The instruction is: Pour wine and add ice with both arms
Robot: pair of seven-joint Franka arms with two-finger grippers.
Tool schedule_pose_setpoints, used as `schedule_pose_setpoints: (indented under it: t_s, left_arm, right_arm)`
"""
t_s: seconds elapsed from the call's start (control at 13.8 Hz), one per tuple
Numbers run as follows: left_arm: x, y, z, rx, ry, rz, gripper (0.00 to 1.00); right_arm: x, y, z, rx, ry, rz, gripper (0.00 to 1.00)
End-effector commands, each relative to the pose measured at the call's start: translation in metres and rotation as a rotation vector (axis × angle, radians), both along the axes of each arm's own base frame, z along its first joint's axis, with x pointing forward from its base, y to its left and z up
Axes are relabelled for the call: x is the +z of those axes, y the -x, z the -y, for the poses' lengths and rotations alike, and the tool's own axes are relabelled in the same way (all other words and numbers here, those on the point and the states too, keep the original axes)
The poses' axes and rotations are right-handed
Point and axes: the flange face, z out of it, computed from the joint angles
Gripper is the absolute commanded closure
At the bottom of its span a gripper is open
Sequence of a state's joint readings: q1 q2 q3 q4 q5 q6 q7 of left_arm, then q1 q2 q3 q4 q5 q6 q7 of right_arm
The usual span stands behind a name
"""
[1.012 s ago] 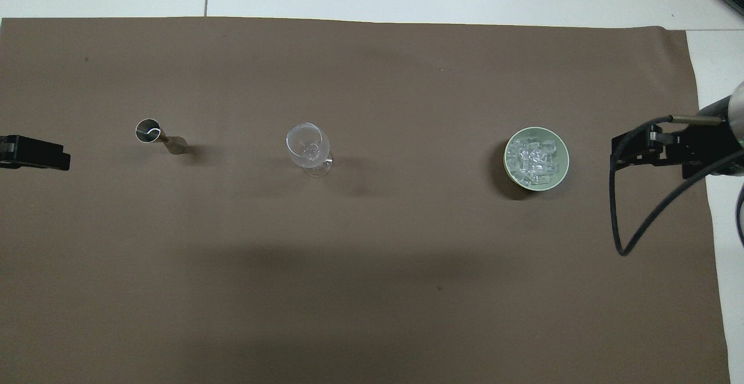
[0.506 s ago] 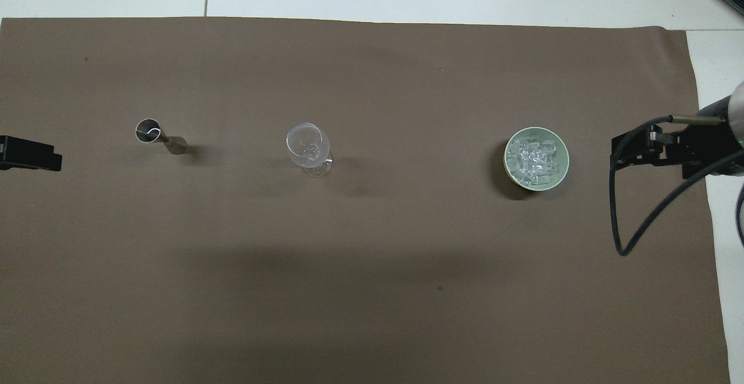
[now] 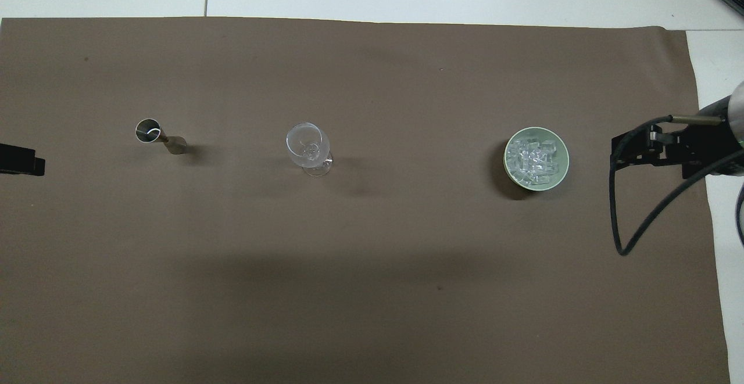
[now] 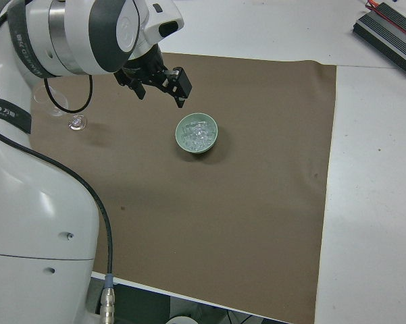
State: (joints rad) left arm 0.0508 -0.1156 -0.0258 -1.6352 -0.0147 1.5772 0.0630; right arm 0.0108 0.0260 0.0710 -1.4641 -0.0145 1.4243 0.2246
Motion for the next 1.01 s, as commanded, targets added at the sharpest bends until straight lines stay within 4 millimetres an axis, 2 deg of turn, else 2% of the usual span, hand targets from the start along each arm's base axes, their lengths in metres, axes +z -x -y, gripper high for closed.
schedule_pose_setpoints:
  t_s: [0.0, 0.14, 0.29, 0.79, 0.94]
  left_arm:
    - [0.016, 0.012, -0.004, 0.013, -0.014, 0.017, 0.0]
    - [0.018, 0.011, -0.005, 0.008, -0.015, 0.022, 0.0]
    - [0.028, 0.012, -0.006, 0.01, -0.015, 0.042, 0.0]
    - [0.027, 0.005, -0.012, 0.017, -0.011, 0.051, 0.0]
    - [0.009, -0.005, -0.013, 0.031, -0.013, 0.02, 0.0]
  right_arm:
    - [0.002, -0.002, 0.002, 0.013, -0.024, -0.002, 0.0]
    - [0.002, -0.002, 0.003, 0.011, -0.022, -0.002, 0.0]
    - [0.001, -0.002, 0.003, 0.011, -0.022, -0.003, 0.0]
    - [0.002, -0.002, 0.003, 0.011, -0.022, -0.002, 0.0]
    - [0.002, -0.002, 0.003, 0.011, -0.022, -0.002, 0.0]
